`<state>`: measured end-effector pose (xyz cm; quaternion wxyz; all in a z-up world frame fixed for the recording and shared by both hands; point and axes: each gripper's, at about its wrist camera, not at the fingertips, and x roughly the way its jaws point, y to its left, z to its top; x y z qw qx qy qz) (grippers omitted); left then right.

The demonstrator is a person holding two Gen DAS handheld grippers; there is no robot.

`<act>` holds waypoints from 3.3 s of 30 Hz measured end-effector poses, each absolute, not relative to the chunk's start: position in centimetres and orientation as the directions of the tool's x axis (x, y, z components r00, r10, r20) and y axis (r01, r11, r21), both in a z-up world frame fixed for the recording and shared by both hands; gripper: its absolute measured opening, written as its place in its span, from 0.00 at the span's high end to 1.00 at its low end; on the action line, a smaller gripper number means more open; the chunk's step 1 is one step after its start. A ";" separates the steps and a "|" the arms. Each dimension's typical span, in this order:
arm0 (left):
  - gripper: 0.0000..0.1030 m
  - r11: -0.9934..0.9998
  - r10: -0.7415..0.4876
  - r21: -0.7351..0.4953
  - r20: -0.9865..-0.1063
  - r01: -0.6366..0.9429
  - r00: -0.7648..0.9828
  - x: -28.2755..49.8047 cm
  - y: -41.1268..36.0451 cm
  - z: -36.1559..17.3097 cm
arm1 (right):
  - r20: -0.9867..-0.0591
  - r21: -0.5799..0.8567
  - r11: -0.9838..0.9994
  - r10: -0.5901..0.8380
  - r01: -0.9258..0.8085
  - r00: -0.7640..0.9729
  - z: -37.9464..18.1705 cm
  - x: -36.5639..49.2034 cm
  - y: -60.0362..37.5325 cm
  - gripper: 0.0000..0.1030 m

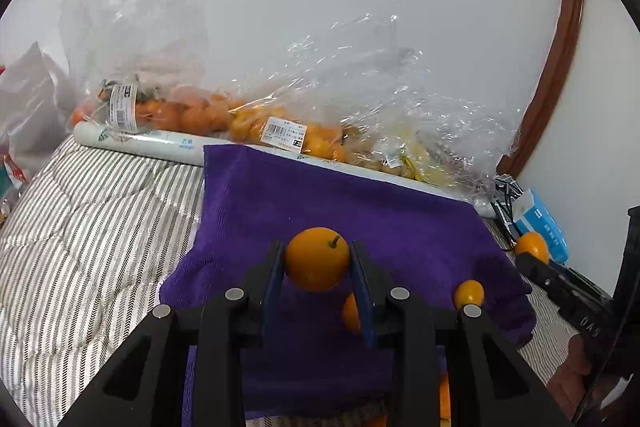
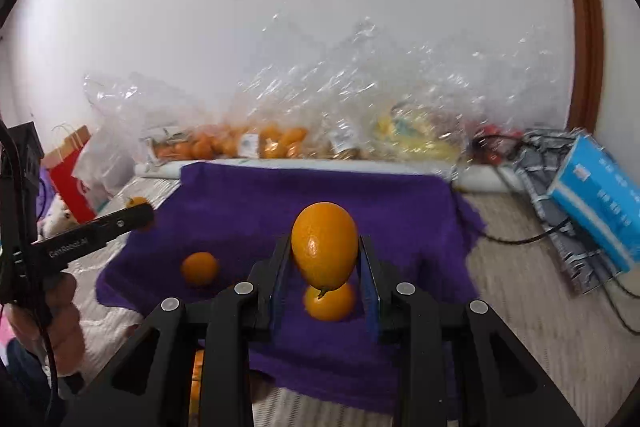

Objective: Organize fruits
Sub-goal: 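Lift both held oranges and carry them over the purple towel, then open both grippers to set the oranges onto the purple towel, then grasp a large tangerine with the right gripper while the left gripper moves to the fruit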

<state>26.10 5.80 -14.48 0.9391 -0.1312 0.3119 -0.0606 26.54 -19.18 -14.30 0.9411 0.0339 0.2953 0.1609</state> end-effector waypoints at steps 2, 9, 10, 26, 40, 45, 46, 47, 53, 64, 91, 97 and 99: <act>0.70 0.959 -0.185 -0.284 -0.571 0.019 0.800 26.3 5.9 -14.8 | -0.539 0.184 0.944 0.329 -0.273 0.776 -14.3 26.6 -19.9 0.69; 0.70 0.954 -0.206 -0.298 -0.564 0.036 0.800 26.3 5.7 -14.9 | -0.537 0.211 0.950 0.309 -0.229 0.785 -14.6 27.1 -21.6 0.69; 0.70 0.953 -0.213 -0.302 -0.562 0.042 0.800 26.3 5.7 -15.0 | -0.538 0.211 0.950 0.308 -0.229 0.784 -14.7 27.1 -21.6 0.69; 0.70 0.953 -0.224 -0.300 -0.578 0.051 0.785 26.7 5.2 -15.8 | -0.593 0.206 0.932 0.361 -0.298 0.719 -16.7 27.8 -18.7 0.69; 0.70 0.956 -0.215 -0.290 -0.596 0.043 0.774 27.1 5.1 -16.4 | -0.641 0.145 0.938 0.331 -0.315 0.692 -18.0 28.0 -17.1 0.69; 0.70 0.959 -0.210 -0.280 -0.598 0.044 0.773 27.1 5.0 -16.4 | -0.649 0.146 0.937 0.332 -0.316 0.684 -18.2 28.2 -17.0 0.69; 0.70 0.959 -0.210 -0.278 -0.598 0.045 0.774 27.1 5.0 -16.4 | -0.648 0.145 0.937 0.334 -0.319 0.685 -18.2 28.1 -17.0 0.69; 0.70 0.960 -0.208 -0.275 -0.600 0.045 0.772 27.2 4.9 -16.4 | -0.644 0.141 0.935 0.335 -0.324 0.688 -18.1 28.0 -16.9 0.69; 0.70 0.961 -0.214 -0.273 -0.612 0.050 0.761 27.4 4.8 -16.8 | -0.645 0.131 0.937 0.328 -0.323 0.690 -18.2 28.2 -16.9 0.67; 0.63 0.959 -0.223 -0.277 -0.597 0.063 0.770 27.1 4.7 -16.5 | -0.625 0.154 0.940 0.330 -0.304 0.707 -17.8 28.2 -17.6 0.63; 0.51 0.977 -0.118 -0.212 -0.538 0.001 0.835 25.3 4.4 -14.9 | -0.619 0.178 0.933 0.353 -0.312 0.701 -14.8 24.9 -16.6 0.61; 0.46 0.980 -0.085 -0.198 -0.509 -0.021 0.856 23.9 4.7 -13.9 | -0.627 0.200 0.924 0.375 -0.324 0.682 -14.4 21.1 -16.0 0.61; 0.46 0.982 -0.075 -0.185 -0.520 -0.026 0.851 23.3 4.9 -13.8 | -0.645 0.225 0.913 0.402 -0.341 0.650 -14.8 20.0 -15.3 0.61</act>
